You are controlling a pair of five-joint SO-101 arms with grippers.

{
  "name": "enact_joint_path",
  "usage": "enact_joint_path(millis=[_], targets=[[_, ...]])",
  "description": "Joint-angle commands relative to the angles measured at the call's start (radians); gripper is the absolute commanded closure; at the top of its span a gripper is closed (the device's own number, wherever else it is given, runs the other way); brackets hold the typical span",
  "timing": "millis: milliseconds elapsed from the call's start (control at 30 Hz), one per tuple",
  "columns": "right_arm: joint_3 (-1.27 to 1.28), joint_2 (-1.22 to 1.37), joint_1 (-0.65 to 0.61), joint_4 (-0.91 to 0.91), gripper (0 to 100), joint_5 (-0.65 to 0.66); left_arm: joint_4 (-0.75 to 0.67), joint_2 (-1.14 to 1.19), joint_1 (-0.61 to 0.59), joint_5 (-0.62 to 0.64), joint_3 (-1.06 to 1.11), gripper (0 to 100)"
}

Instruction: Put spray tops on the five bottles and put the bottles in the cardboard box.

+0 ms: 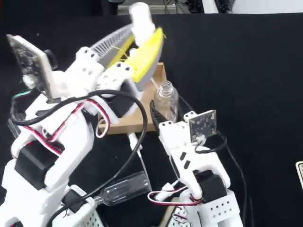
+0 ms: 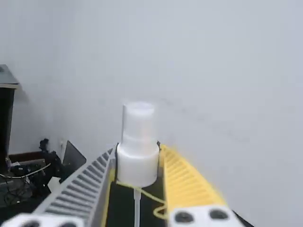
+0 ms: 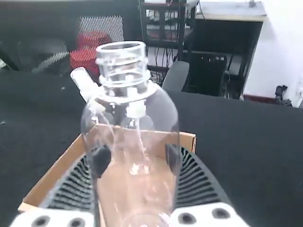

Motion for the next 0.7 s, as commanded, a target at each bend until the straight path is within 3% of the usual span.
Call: enact_joint_path(millis=[0,167,667], targets=[[-0.008,-0.021,0.011,-0.04,98.8,-0.005,-0.063,0.002,0.042,0.005,-0.004,97],[-0.012,-0.021,0.011,-0.04,98.8,-0.002,-0.16,0.04,0.058,0.005,0.053,97],[-0.012,-0.021,0.011,-0.04,98.7,0.0,-0.166,0.098,0.01,0.002,0.053,97]])
